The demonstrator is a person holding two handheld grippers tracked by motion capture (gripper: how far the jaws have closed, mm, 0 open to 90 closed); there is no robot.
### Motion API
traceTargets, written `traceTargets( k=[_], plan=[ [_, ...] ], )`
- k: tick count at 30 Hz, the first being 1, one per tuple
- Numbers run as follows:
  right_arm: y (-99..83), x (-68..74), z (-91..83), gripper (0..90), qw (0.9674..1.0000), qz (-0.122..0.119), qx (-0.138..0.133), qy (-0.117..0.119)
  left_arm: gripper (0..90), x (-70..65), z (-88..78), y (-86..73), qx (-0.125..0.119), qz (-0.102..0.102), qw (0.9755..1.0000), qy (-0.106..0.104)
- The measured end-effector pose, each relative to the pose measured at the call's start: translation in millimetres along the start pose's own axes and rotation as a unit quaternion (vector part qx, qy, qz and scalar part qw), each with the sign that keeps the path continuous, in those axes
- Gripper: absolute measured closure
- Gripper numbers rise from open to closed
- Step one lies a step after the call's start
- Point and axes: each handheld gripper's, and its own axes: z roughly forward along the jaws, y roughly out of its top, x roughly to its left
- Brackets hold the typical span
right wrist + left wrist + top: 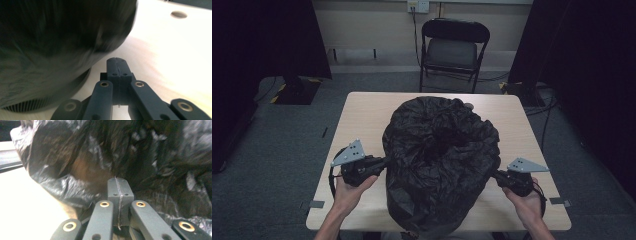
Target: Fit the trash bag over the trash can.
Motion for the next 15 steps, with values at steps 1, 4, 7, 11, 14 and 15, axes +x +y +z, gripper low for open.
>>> traceTargets(
  k=[1, 4, 7, 11, 14, 15],
  plan=[
    [-2.4, -0.2, 1.7, 90.0, 1.0000, -0.001, 0.003, -0.001, 90.0, 1.0, -0.2, -0.9, 0.002, -0.001, 1.0000, 0.003],
    [0.4, -1.8, -5.6, 90.0, 0.9997, 0.009, -0.023, -0.001, 75.1, 5.9, -7.6, 0.5, -0.013, -0.014, 0.9997, 0.016],
    [10.8, -7.6, -25.2, 75.0, 0.9970, 0.026, -0.073, -0.006, 61.9, 6.2, -20.6, 7.6, -0.030, -0.015, 0.9988, 0.035],
    [21.0, -17.6, -54.5, 55.6, 0.9922, 0.041, -0.115, -0.027, 48.6, 2.9, -37.9, 23.2, -0.062, -0.008, 0.9961, 0.062],
    [33.1, -21.6, -74.5, 47.8, 0.9880, 0.039, -0.147, -0.028, 44.4, -1.1, -45.9, 37.6, -0.083, -0.004, 0.9943, 0.067],
    [39.5, -20.6, -79.6, 43.7, 0.9872, 0.033, -0.154, -0.022, 43.8, -2.9, -46.8, 43.4, -0.087, 0.002, 0.9940, 0.066]
  ],
)
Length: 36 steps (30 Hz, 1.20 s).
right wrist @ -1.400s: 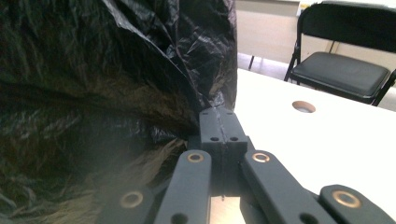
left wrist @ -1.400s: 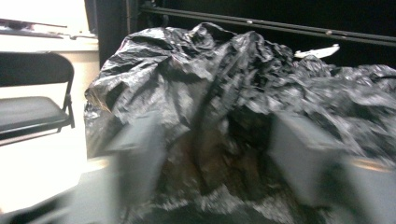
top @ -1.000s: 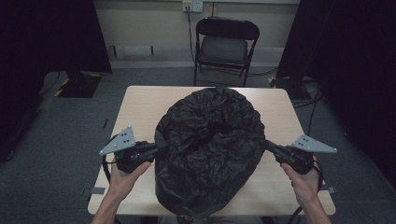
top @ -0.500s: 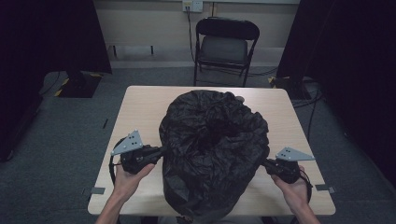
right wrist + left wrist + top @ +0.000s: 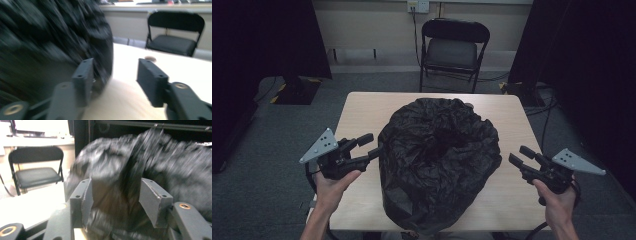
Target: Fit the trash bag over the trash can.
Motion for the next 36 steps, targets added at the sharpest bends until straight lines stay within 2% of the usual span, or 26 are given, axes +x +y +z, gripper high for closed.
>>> traceTargets(
  k=[1, 3, 5, 7, 9, 11, 13, 15, 16, 17, 18, 20, 23, 25, 29, 36],
  plan=[
    [8.2, 2.4, -1.5, 39.6, 1.0000, -0.006, -0.004, 0.007, 43.6, -2.2, 0.6, 6.3, -0.006, 0.003, 1.0000, -0.002],
    [25.4, 9.1, -1.9, 39.4, 0.9988, -0.024, -0.016, 0.039, 41.8, -7.9, 3.5, 18.9, -0.023, 0.007, 0.9997, -0.010],
    [42.7, 17.6, 0.7, 36.1, 0.9973, -0.031, -0.029, 0.060, 41.0, -14.8, 9.8, 30.1, -0.033, 0.015, 0.9991, -0.020],
    [58.6, 23.6, 4.6, 38.1, 0.9962, -0.034, -0.042, 0.069, 39.6, -20.6, 20.0, 38.3, -0.027, 0.025, 0.9988, -0.033],
    [71.8, 25.5, 9.8, 39.6, 0.9947, -0.025, -0.055, 0.083, 38.7, -23.2, 31.5, 42.3, -0.020, 0.027, 0.9987, -0.039],
    [81.5, 26.7, 15.8, 42.1, 0.9933, -0.018, -0.062, 0.096, 38.0, -21.7, 41.4, 43.3, -0.017, 0.017, 0.9990, -0.039],
    [87.5, 28.7, 23.3, 42.4, 0.9923, -0.016, -0.057, 0.108, 38.9, -18.8, 48.7, 42.9, -0.014, 0.010, 0.9992, -0.036],
    [89.5, 31.0, 31.6, 45.4, 0.9924, -0.015, -0.045, 0.114, 51.1, -17.9, 52.8, 41.0, 0.000, 0.012, 0.9994, -0.032],
    [89.0, 31.9, 35.5, 48.9, 0.9920, -0.018, -0.038, 0.119, 58.3, -17.2, 53.0, 39.2, 0.000, 0.013, 0.9994, -0.031],
    [87.6, 32.4, 38.5, 54.8, 0.9920, -0.017, -0.033, 0.121, 66.4, -15.7, 52.5, 37.3, -0.001, 0.010, 0.9992, -0.039],
    [85.6, 32.2, 41.3, 63.5, 0.9921, -0.014, -0.030, 0.121, 72.7, -15.2, 51.4, 35.3, -0.004, 0.010, 0.9994, -0.033],
    [80.2, 30.9, 45.9, 76.1, 0.9929, -0.007, -0.025, 0.116, 82.9, -11.3, 49.1, 32.1, -0.001, 0.005, 0.9993, -0.037],
    [72.6, 28.6, 49.3, 90.0, 0.9940, -0.001, -0.028, 0.106, 89.9, -6.2, 45.1, 28.5, 0.000, 0.001, 0.9996, -0.027],
    [70.0, 27.3, 49.6, 90.0, 0.9953, 0.002, -0.029, 0.092, 90.0, -2.8, 41.3, 26.0, -0.007, -0.005, 0.9998, -0.020],
    [63.5, 25.2, 54.1, 90.0, 0.9971, -0.005, -0.007, 0.076, 90.0, 7.4, 36.1, 17.4, -0.013, -0.029, 0.9995, -0.006],
    [48.1, 19.8, 69.6, 90.0, 0.9981, 0.003, 0.023, 0.058, 90.0, 24.6, 43.5, -3.4, 0.013, -0.067, 0.9973, 0.027]
  ],
)
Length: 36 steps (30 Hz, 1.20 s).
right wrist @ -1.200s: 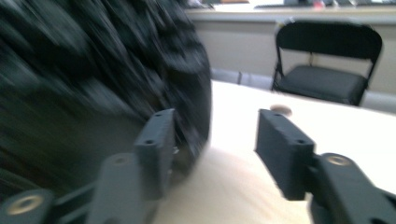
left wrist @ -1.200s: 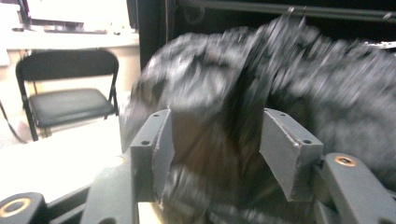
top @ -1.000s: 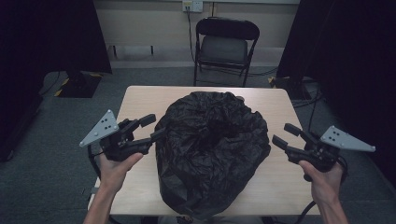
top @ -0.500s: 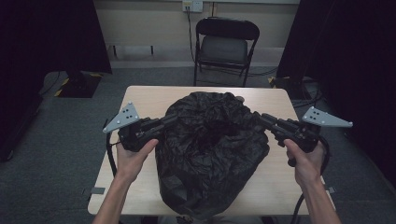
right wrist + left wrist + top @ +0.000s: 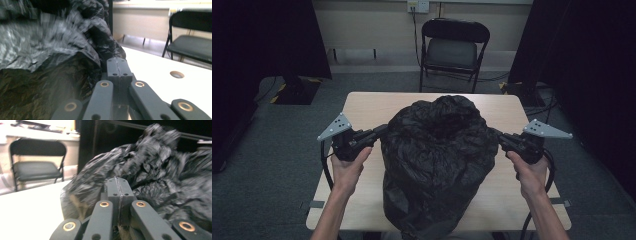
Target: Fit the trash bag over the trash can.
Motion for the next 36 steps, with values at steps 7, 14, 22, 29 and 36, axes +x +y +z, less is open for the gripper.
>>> traceTargets(
  k=[7, 14, 22, 29, 36],
  plan=[
    [-22.1, -12.4, 12.9, 90.0, 0.9995, 0.018, 0.025, -0.009, 90.0, 7.0, 16.2, -22.9, 0.037, -0.012, 0.9992, 0.004],
    [-43.7, -21.3, 25.3, 90.0, 0.9976, 0.031, 0.058, -0.024, 90.0, 17.2, 30.4, -35.0, 0.044, -0.026, 0.9986, 0.017],
    [-62.9, -24.6, 27.9, 90.0, 0.9964, 0.037, 0.071, -0.025, 84.3, 20.3, 31.9, -47.8, 0.046, -0.035, 0.9982, 0.015],
    [-55.7, -22.3, -0.4, 62.4, 0.9990, 0.041, 0.013, -0.015, 52.1, 9.8, 5.7, -35.1, 0.009, -0.024, 0.9996, 0.010],
    [-53.7, -4.1, -36.3, 48.1, 0.9996, 0.011, -0.017, 0.022, 46.8, -1.8, -17.1, -34.0, 0.005, 0.016, 0.9998, 0.008]
  ],
)
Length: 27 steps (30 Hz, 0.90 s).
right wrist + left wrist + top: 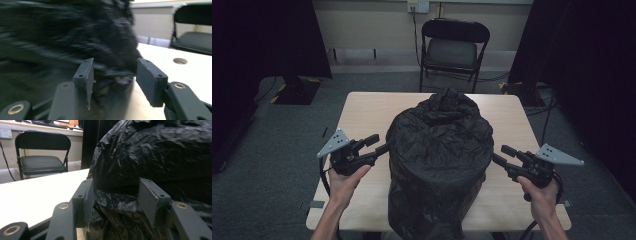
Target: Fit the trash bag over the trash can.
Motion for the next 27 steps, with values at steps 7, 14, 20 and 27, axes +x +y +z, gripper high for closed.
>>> traceTargets(
  k=[7, 14, 20, 27],
  plan=[
    [5.5, 23.3, -9.2, 33.8, 0.9965, -0.048, -0.027, 0.063, 46.8, -4.3, 11.3, 0.9, 0.009, 0.006, 0.9999, -0.005],
    [12.5, 34.2, -1.2, 48.0, 0.9900, -0.091, -0.026, 0.104, 47.0, -6.2, 22.4, 0.7, 0.012, 0.008, 0.9998, -0.012],
    [8.5, 34.7, -0.1, 85.2, 0.9835, -0.100, -0.017, 0.150, 46.9, -4.5, 26.7, -0.5, 0.000, -0.004, 0.9997, -0.024],
    [-1.2, 35.4, 4.2, 90.0, 0.9857, -0.102, 0.014, 0.133, 51.0, -3.6, 27.1, -2.5, -0.007, -0.008, 0.9990, -0.042]
  ],
)
